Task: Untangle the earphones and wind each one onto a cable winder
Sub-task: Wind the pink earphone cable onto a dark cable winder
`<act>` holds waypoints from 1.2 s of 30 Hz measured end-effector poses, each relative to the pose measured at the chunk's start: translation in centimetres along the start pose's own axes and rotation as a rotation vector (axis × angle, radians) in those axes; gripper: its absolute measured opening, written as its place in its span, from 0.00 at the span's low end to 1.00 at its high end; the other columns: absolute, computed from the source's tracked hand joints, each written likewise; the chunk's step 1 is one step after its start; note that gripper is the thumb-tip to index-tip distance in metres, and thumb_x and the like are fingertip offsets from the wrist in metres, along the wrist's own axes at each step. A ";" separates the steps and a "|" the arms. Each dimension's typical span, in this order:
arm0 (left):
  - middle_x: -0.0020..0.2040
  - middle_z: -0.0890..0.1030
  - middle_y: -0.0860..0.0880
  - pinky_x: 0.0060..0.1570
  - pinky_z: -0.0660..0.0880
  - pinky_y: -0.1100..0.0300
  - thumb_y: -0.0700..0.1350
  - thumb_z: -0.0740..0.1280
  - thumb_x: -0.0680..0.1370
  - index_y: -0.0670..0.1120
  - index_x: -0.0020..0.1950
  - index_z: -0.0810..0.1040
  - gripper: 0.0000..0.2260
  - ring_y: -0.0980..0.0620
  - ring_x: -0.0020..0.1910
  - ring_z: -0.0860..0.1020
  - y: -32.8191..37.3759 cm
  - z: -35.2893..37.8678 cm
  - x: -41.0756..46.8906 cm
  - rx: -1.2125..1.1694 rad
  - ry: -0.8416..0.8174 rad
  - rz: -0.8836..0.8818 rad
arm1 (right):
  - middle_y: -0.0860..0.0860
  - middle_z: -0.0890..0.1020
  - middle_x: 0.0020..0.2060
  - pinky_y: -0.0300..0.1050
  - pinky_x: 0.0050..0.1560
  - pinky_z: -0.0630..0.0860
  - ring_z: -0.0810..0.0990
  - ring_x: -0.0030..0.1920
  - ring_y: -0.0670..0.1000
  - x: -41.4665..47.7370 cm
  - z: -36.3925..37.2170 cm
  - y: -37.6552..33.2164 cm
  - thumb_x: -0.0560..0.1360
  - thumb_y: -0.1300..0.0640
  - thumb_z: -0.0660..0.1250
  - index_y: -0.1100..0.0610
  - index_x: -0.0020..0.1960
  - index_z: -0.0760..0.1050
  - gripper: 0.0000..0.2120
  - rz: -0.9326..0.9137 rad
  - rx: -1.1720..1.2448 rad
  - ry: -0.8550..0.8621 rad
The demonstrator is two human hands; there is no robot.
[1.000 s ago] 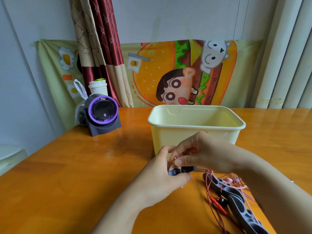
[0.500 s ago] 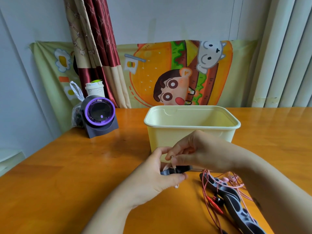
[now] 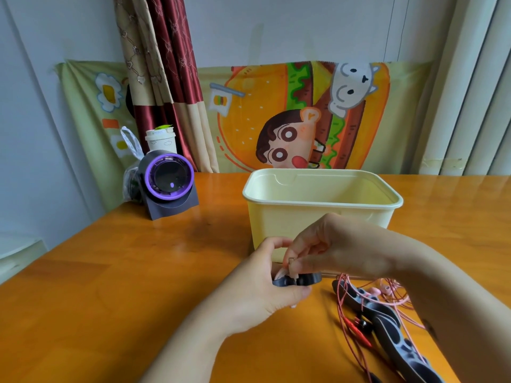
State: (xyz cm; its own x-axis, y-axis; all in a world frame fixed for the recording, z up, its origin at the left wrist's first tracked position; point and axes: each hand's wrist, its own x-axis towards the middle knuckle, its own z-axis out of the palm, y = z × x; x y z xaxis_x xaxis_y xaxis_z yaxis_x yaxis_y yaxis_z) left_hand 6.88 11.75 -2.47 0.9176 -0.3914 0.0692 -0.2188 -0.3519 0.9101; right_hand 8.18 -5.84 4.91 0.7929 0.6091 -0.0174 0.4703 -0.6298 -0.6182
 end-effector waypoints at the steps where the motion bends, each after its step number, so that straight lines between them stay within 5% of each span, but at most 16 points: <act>1: 0.48 0.85 0.49 0.58 0.77 0.50 0.50 0.75 0.70 0.62 0.64 0.64 0.28 0.54 0.43 0.82 0.1 0.0 0.0 0.002 -0.010 0.000 | 0.41 0.85 0.41 0.36 0.48 0.76 0.82 0.43 0.40 0.0 0.0 0.1 0.74 0.52 0.70 0.48 0.48 0.83 0.05 0.001 -0.008 -0.011; 7: 0.41 0.83 0.53 0.58 0.75 0.49 0.51 0.75 0.71 0.62 0.66 0.63 0.29 0.55 0.43 0.81 0.1 -0.3 -0.1 0.015 -0.048 -0.012 | 0.43 0.85 0.42 0.43 0.50 0.76 0.81 0.43 0.44 0.1 0.2 0.2 0.74 0.51 0.70 0.47 0.48 0.83 0.05 0.007 -0.016 -0.023; 18: 0.38 0.82 0.57 0.43 0.72 0.67 0.48 0.74 0.73 0.59 0.68 0.63 0.29 0.58 0.40 0.82 0.4 0.0 -0.2 0.075 0.060 -0.072 | 0.42 0.84 0.42 0.28 0.41 0.74 0.80 0.40 0.36 0.9 1.4 0.4 0.74 0.54 0.69 0.48 0.49 0.82 0.05 0.002 -0.073 0.075; 22: 0.39 0.83 0.56 0.43 0.73 0.67 0.46 0.74 0.74 0.57 0.68 0.65 0.27 0.59 0.38 0.80 0.3 0.0 -0.3 0.055 0.096 -0.070 | 0.45 0.85 0.44 0.35 0.45 0.77 0.81 0.42 0.40 1.4 2.0 0.5 0.75 0.56 0.69 0.50 0.50 0.82 0.06 -0.013 -0.056 0.115; 27: 0.38 0.82 0.58 0.39 0.72 0.68 0.48 0.77 0.70 0.54 0.65 0.70 0.26 0.62 0.37 0.79 1.0 -0.6 -0.4 -0.154 0.090 -0.049 | 0.48 0.85 0.44 0.37 0.47 0.79 0.83 0.44 0.46 1.5 1.8 1.0 0.75 0.55 0.69 0.53 0.53 0.82 0.08 -0.064 0.140 0.195; 29: 0.36 0.80 0.56 0.34 0.70 0.69 0.57 0.76 0.69 0.52 0.64 0.71 0.28 0.59 0.35 0.76 1.5 -0.9 -0.6 -0.229 0.057 -0.029 | 0.52 0.85 0.45 0.43 0.47 0.80 0.84 0.46 0.51 1.5 1.7 1.1 0.74 0.53 0.69 0.55 0.56 0.81 0.12 -0.088 0.287 0.186; 32: 0.33 0.78 0.54 0.31 0.65 0.66 0.67 0.67 0.69 0.47 0.64 0.72 0.32 0.57 0.32 0.71 2.1 -1.1 -0.8 -0.335 0.052 -0.011 | 0.48 0.85 0.50 0.45 0.56 0.78 0.83 0.51 0.46 1.5 1.2 1.4 0.72 0.46 0.66 0.52 0.59 0.79 0.19 -0.100 0.325 0.221; 36: 0.32 0.75 0.52 0.29 0.63 0.66 0.62 0.60 0.72 0.44 0.58 0.74 0.25 0.56 0.31 0.64 2.2 -1.5 -0.9 -0.558 0.069 -0.041 | 0.45 0.84 0.49 0.48 0.57 0.77 0.81 0.50 0.46 0.7 -0.2 1.8 0.74 0.50 0.68 0.47 0.55 0.81 0.10 -0.050 0.218 0.168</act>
State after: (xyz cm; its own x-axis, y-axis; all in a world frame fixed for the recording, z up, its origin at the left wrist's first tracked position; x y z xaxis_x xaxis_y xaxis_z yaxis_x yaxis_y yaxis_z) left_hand 6.06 12.61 0.12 0.9454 -0.3235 0.0385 0.0091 0.1444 0.9895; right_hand 9.65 -6.69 3.90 0.8327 0.5367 0.1366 0.4303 -0.4717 -0.7696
